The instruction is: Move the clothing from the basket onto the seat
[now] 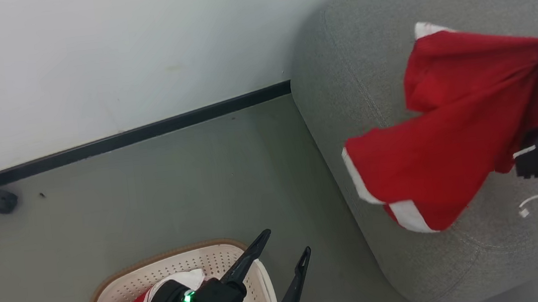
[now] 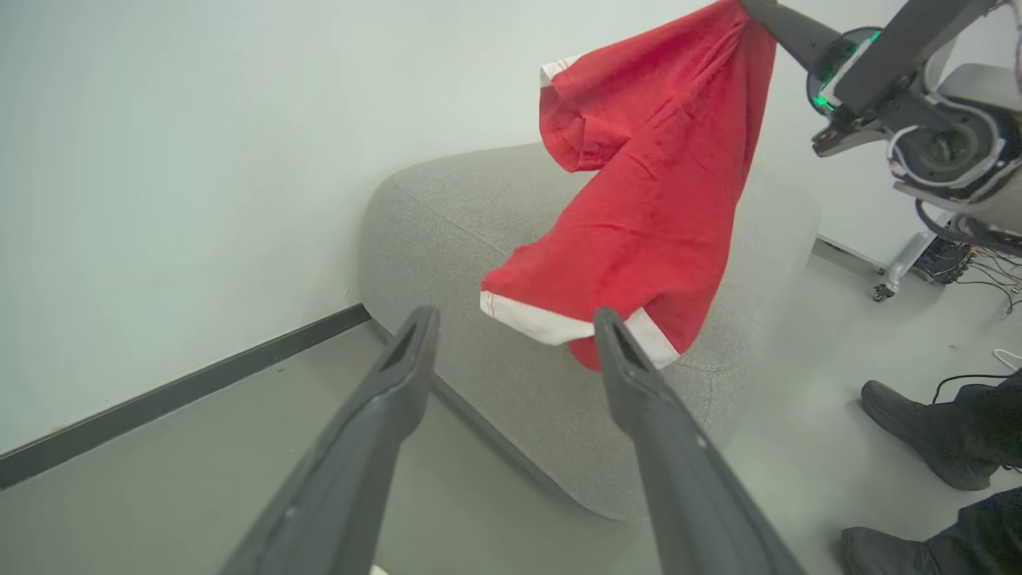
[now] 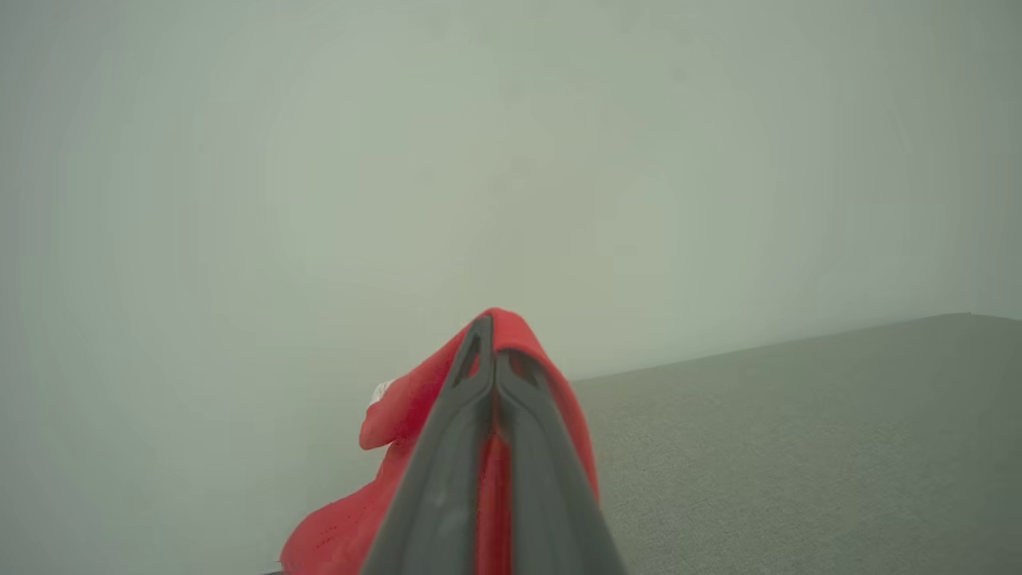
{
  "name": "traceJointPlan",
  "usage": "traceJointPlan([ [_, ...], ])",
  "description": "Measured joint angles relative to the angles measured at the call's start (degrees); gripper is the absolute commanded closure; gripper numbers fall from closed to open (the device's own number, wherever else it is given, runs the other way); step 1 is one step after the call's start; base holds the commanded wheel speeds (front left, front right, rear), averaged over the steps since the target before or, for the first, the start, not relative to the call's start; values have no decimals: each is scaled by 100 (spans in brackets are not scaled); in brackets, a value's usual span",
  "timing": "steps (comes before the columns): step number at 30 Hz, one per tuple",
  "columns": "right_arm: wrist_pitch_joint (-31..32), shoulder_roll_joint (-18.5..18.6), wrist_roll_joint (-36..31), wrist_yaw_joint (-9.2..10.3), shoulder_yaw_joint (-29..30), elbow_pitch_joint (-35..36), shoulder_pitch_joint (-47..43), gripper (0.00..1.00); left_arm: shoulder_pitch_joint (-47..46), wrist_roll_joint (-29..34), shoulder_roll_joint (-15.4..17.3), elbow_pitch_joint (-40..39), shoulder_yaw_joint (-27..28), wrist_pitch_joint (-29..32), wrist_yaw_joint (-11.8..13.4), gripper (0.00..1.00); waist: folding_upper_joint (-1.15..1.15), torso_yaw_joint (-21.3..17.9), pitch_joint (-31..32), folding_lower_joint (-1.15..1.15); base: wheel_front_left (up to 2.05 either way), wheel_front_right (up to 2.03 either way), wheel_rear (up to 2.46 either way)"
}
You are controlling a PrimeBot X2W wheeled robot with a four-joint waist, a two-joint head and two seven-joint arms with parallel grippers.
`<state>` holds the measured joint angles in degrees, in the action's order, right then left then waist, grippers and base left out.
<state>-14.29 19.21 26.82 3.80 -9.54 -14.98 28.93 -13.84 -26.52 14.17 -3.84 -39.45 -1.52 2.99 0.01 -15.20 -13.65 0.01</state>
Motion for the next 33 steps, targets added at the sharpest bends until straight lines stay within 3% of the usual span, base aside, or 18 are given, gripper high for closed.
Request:
traceJointPlan([
  [20, -42, 1066, 148, 31, 1087, -471, 2186, 100, -552, 247, 5, -256, -157, 244, -159, 0, 0, 310, -1096, 0, 0, 0, 0],
  [33, -42, 1187, 330, 131, 1601, -1321, 2242, 100, -854, 321, 83, -404, 0, 293, -200, 0, 1, 544, -1833, 1, 0, 0, 0],
])
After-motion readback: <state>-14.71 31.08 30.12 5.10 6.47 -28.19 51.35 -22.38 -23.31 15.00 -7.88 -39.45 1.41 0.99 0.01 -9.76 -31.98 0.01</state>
